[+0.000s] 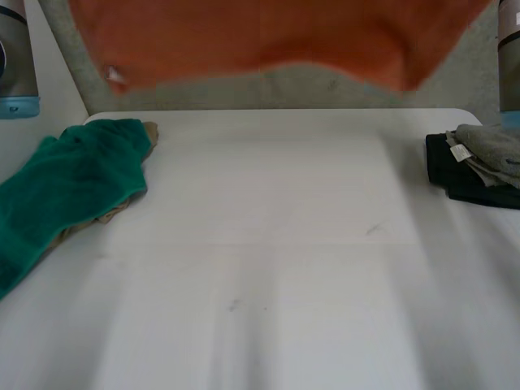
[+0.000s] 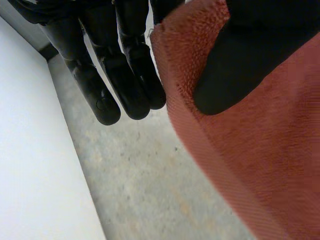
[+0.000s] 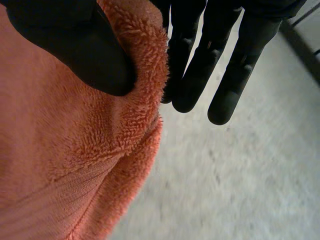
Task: Fold the laundry.
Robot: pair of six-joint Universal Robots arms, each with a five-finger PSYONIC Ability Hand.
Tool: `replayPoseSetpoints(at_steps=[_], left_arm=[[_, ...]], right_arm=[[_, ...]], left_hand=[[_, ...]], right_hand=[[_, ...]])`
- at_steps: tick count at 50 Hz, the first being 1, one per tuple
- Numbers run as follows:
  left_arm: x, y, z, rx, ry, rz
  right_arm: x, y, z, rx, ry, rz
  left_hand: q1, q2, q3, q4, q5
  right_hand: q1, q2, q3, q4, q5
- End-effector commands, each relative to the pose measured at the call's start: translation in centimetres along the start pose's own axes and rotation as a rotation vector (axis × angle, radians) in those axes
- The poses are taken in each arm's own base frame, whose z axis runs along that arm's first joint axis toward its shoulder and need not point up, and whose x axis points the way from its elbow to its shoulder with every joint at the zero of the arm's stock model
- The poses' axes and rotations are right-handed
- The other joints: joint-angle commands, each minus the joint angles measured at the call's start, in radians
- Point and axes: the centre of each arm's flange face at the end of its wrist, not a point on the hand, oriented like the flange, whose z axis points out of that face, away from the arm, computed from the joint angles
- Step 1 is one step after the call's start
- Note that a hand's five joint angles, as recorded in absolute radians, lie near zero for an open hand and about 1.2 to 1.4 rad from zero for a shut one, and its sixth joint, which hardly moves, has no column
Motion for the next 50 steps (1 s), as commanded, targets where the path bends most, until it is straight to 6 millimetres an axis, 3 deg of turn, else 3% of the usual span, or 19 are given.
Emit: replayPoseSetpoints(at_steps=[1, 8, 15, 20, 24, 29, 33, 37, 41, 44, 47, 50], left_arm=[[0.1, 5.0, -4.1, -0.238, 0.034, 0.006], [0.6, 8.6, -8.0, -0.375, 0.070, 0.000], [4.0, 13.6, -16.2, -0.611, 0.270, -0.023], [4.4, 15.3, -20.7, -0.790, 0.345, 0.025], [3.8, 13.7, -22.9, -0.963, 0.394, 0.082], [1.8, 9.8, -25.4, -1.210, 0.452, 0.171], [-0.3, 4.4, -27.8, -1.429, 0.540, 0.233], [-1.7, 0.5, -29.4, -1.525, 0.635, 0.266], [-1.6, -1.5, -29.8, -1.503, 0.741, 0.257], [-1.1, -1.1, -29.5, -1.462, 0.755, 0.234], [-0.3, 0.5, -28.5, -1.411, 0.706, 0.212], [0.3, 3.4, -27.1, -1.369, 0.583, 0.223]], right_arm=[[-2.4, 2.8, -3.2, -0.142, -0.105, 0.067], [-5.5, 7.1, -7.3, -0.369, -0.238, 0.090], [-10.6, 10.0, -14.6, -0.621, -0.448, 0.116], [-11.5, 10.9, -17.7, -0.743, -0.520, 0.087], [-10.5, 11.0, -19.1, -0.847, -0.555, 0.056], [-7.5, 9.1, -20.4, -1.004, -0.637, 0.012], [-3.7, 6.2, -23.2, -1.210, -0.789, -0.055], [-1.3, 3.5, -26.8, -1.384, -1.016, -0.119], [-0.7, 2.6, -28.3, -1.355, -1.139, -0.179], [-1.1, 3.1, -28.1, -1.307, -1.109, -0.191], [-1.6, 4.5, -26.9, -1.249, -1.008, -0.203], [-2.4, 6.0, -25.1, -1.185, -0.884, -0.184]], left_hand=[[0.229, 0.198, 0.204, 0.196, 0.233], [0.229, 0.198, 0.204, 0.196, 0.233], [0.229, 0.198, 0.204, 0.196, 0.233], [0.229, 0.198, 0.204, 0.196, 0.233], [0.229, 0.198, 0.204, 0.196, 0.233], [0.229, 0.198, 0.204, 0.196, 0.233], [0.229, 0.198, 0.204, 0.196, 0.233], [0.229, 0.198, 0.204, 0.196, 0.233], [0.229, 0.198, 0.204, 0.196, 0.233], [0.229, 0.198, 0.204, 0.196, 0.233], [0.229, 0.198, 0.204, 0.196, 0.233], [0.229, 0.198, 0.204, 0.196, 0.233]], right_hand=[[0.307, 0.228, 0.209, 0.199, 0.198], [0.307, 0.228, 0.209, 0.199, 0.198], [0.307, 0.228, 0.209, 0.199, 0.198], [0.307, 0.228, 0.209, 0.199, 0.198], [0.307, 0.228, 0.209, 0.199, 0.198], [0.307, 0.228, 0.209, 0.199, 0.198], [0.307, 0.228, 0.209, 0.199, 0.198], [0.307, 0.228, 0.209, 0.199, 0.198], [0.307, 0.228, 0.209, 0.199, 0.198], [0.307, 0.228, 0.209, 0.199, 0.198], [0.307, 0.228, 0.209, 0.199, 0.198], [0.307, 0.228, 0.209, 0.199, 0.198]])
